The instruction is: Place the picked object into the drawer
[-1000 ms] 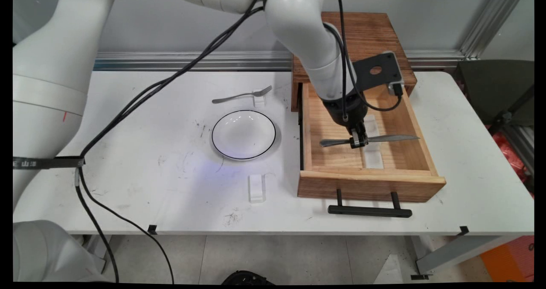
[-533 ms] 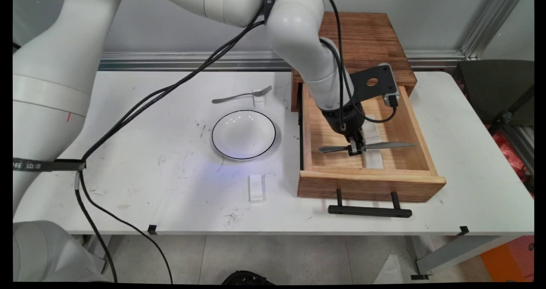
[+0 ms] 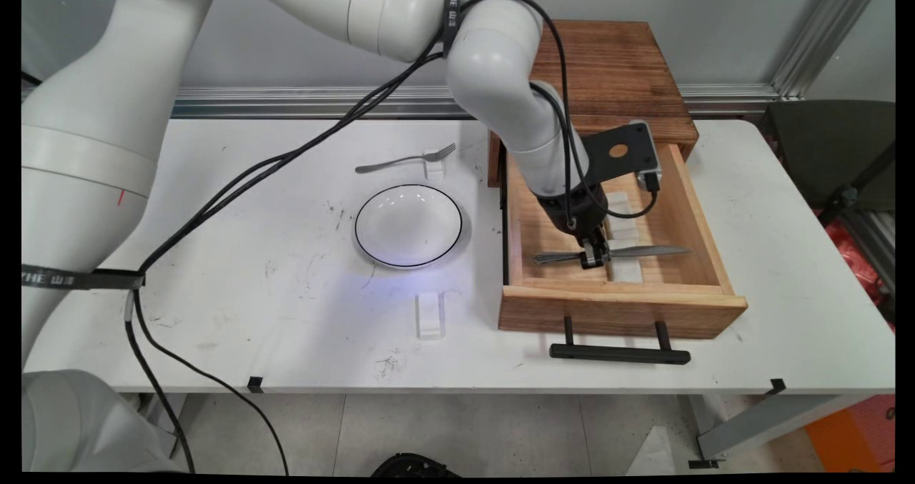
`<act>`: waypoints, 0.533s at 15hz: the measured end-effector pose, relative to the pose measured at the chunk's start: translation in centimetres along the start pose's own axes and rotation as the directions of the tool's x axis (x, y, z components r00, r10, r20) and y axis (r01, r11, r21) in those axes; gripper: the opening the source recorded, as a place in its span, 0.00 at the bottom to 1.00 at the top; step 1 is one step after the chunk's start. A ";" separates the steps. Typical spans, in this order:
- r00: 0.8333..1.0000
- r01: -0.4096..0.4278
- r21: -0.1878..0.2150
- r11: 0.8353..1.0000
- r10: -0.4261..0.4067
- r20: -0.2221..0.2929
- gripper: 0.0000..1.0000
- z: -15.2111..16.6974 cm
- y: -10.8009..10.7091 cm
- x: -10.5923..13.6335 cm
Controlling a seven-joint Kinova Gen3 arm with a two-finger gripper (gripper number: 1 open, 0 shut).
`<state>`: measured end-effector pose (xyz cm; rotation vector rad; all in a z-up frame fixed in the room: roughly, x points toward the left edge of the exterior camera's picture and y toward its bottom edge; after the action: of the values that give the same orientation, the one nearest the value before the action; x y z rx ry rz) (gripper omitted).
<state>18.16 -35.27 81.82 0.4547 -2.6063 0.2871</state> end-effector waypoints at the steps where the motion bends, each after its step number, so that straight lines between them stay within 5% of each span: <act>1: 1.000 0.000 -0.001 1.000 0.000 0.000 0.00 0.1 0.0 -0.1; 8: 1.000 -0.001 -0.004 1.000 0.001 -0.005 0.00 0.8 0.1 -0.6</act>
<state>18.25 -35.24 80.79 0.4509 -2.6013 0.2823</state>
